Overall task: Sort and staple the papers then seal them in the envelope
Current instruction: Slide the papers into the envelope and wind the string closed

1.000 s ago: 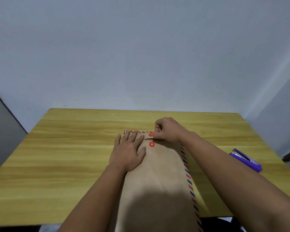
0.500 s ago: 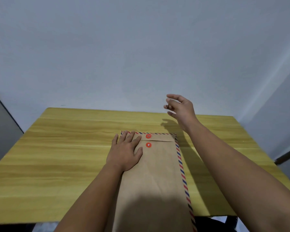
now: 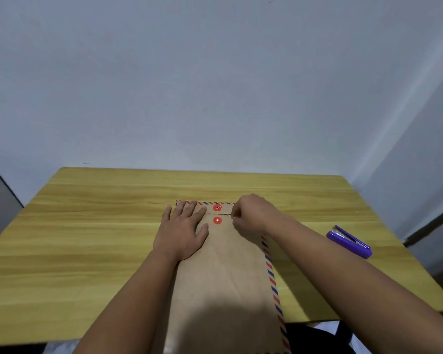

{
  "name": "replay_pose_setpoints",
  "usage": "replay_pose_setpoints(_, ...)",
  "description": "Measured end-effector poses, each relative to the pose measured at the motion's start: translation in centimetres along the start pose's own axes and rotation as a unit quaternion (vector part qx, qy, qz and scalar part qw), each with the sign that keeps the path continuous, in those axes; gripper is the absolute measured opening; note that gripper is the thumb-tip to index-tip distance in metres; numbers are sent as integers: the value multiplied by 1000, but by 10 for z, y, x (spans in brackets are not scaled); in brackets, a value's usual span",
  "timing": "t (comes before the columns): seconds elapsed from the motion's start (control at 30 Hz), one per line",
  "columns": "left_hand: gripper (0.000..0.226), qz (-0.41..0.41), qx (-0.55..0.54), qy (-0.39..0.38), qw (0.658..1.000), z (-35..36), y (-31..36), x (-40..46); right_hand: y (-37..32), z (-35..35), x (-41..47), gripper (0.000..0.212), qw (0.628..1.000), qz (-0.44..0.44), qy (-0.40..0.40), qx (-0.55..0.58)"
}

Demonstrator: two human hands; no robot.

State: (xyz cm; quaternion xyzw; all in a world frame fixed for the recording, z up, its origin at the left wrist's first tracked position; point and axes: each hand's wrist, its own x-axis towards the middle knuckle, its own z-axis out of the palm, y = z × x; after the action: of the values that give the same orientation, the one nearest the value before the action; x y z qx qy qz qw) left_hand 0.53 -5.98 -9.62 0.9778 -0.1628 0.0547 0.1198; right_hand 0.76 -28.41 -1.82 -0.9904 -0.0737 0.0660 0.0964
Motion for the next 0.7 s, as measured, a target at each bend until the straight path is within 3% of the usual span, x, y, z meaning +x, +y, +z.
replay_pose_setpoints(0.23,61,0,-9,0,1000,-1,1,1,-8,21,-18,27,971,-115,76,-193)
replay_pose_setpoints(0.7,59,-15,-6,-6,1000,-2,0,0,-35,29,-5,24,993,-95,52,-49)
